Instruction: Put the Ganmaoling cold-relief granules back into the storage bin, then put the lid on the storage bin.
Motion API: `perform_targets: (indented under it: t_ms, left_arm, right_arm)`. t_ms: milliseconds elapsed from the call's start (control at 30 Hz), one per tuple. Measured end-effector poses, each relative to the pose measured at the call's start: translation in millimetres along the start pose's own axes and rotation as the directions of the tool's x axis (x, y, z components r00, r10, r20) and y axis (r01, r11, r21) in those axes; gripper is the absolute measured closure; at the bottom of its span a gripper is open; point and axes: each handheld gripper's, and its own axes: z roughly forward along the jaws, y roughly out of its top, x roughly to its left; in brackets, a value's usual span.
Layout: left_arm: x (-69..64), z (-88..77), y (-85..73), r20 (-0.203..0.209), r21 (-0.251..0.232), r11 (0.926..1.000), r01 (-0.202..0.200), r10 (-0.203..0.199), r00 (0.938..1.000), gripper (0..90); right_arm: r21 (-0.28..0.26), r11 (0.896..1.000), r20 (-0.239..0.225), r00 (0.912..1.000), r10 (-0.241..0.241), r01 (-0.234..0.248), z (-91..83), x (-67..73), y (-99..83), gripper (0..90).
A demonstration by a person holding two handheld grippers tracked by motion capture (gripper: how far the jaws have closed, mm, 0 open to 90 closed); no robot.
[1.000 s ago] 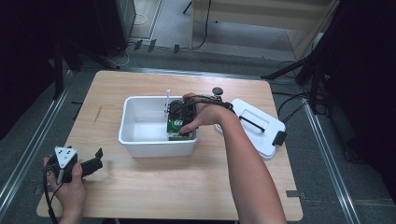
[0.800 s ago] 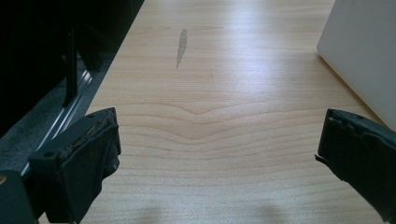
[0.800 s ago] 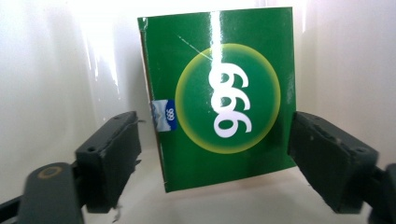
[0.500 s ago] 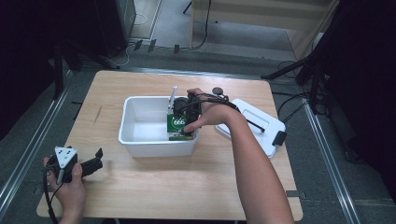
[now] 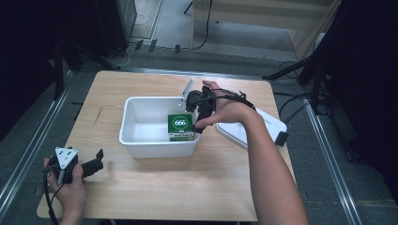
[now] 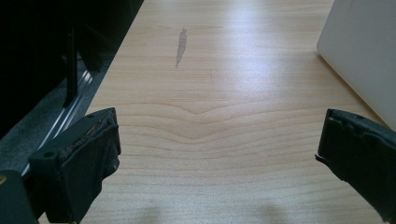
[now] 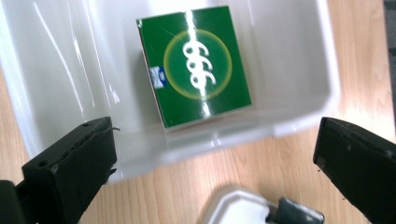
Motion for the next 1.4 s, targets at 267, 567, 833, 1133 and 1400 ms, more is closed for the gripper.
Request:
perform_targets:
  t_ms: [267, 567, 833, 1133, 1400]
  left_arm:
    - [-0.5, 0.2, 0.0, -0.002, -0.001, 1.0, -0.001, 0.001, 1.0, 0.0]
    - [-1.1, 0.2, -0.1, -0.004, -0.002, 1.0, -0.002, 0.002, 1.0, 0.0]
    - [-0.8, 0.2, -0.1, -0.004, -0.002, 1.0, 0.0, 0.0, 1.0, 0.0]
    - [-1.4, 0.6, 0.1, -0.01, 0.001, 1.0, -0.006, 0.006, 0.9999, 0.0]
    - [-1.5, 0.3, 0.1, -0.01, 0.003, 1.0, -0.009, 0.009, 0.9999, 0.0]
  right_arm:
    - [-0.006, 0.999, 0.035, 0.9981, 0.051, -0.051, -15.6, -6.5, -29.2, 0.0]
    - [-0.009, 0.992, 0.058, 0.9903, 0.126, -0.125, -25.8, -11.2, -69.0, 0.0]
    - [0.0, 0.981, 0.075, 0.9782, 0.194, -0.194, -23.3, -12.6, -102.9, 0.0]
    - [0.027, 0.964, 0.129, 0.9577, 0.257, -0.263, -18.0, -15.7, -131.9, 0.0]
    - [0.082, 0.95, 0.177, 0.9423, 0.284, -0.302, -10.4, -18.1, -153.9, 6.3]
